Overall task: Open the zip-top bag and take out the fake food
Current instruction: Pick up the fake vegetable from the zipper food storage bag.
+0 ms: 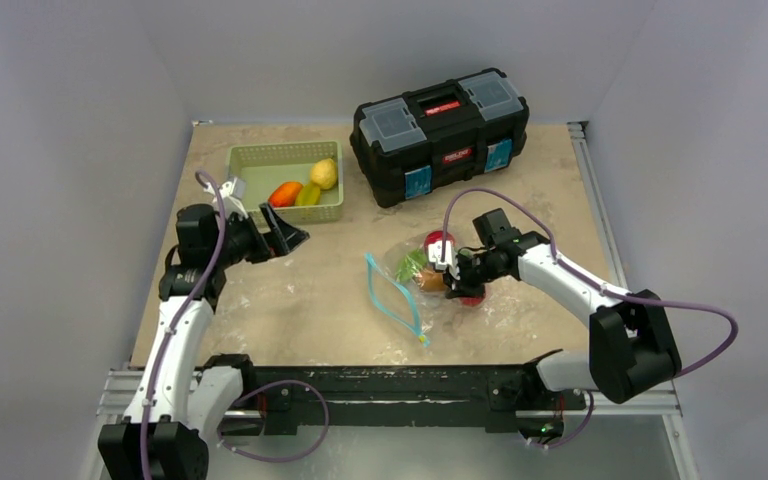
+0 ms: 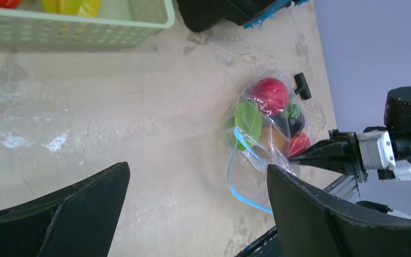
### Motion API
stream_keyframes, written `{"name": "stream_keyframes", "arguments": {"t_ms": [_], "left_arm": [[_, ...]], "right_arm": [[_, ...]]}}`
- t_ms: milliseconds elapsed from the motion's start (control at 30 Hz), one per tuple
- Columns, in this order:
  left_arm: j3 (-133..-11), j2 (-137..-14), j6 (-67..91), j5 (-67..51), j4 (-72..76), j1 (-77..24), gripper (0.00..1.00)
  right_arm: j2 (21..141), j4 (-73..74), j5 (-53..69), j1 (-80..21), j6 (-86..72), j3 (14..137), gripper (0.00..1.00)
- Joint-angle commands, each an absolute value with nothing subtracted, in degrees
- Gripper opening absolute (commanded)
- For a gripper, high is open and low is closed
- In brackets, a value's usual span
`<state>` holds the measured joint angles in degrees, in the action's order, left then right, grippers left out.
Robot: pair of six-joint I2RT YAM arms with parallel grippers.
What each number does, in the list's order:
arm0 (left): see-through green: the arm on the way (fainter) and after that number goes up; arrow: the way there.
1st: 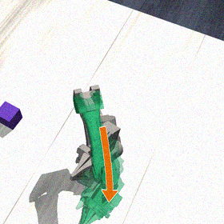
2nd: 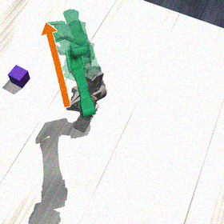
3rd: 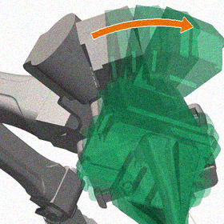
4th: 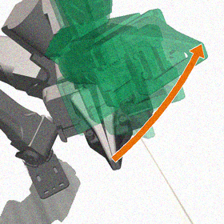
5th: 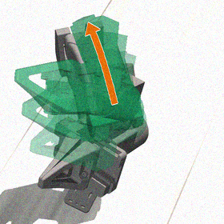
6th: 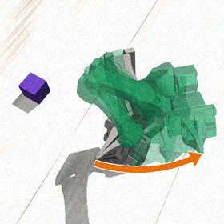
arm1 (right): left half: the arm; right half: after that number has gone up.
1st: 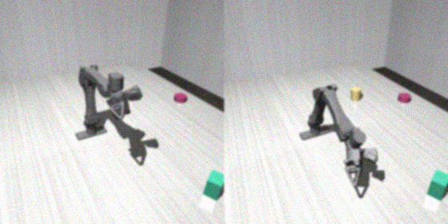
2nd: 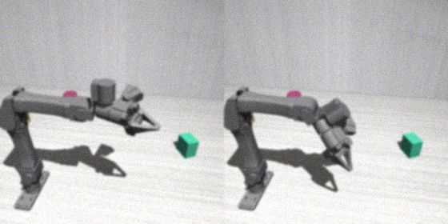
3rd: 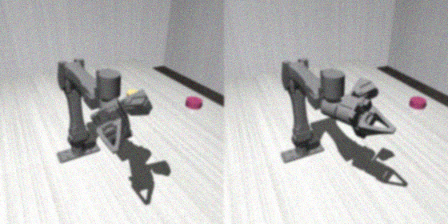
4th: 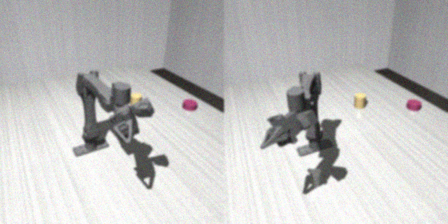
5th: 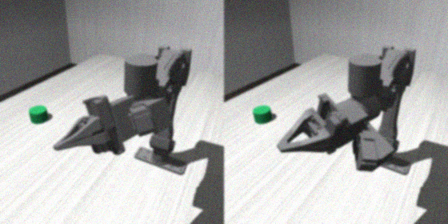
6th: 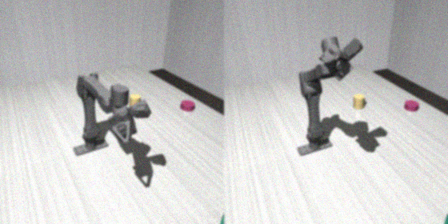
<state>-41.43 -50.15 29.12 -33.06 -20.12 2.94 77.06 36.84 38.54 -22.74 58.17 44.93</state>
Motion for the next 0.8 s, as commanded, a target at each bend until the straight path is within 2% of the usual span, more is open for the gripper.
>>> {"name": "stream_keyframes", "arguments": {"t_ms": [0,400,767], "left_arm": [[-38.9,-47.2,27.8,-37.3,-21.0,2.3,1.0],[-34.6,-39.7,28.1,-31.7,-25.9,-8.0,1.0],[-29.8,-34.5,31.3,-31.2,-25.2,-11.9,1.0]], "right_arm": [[75.3,35.1,39.5,-22.2,59.2,44.7,0.0],[75.1,34.4,39.3,-21.7,58.9,44.6,0.02],[74.8,34.1,39.4,-21.4,58.8,44.4,0.04]]}}
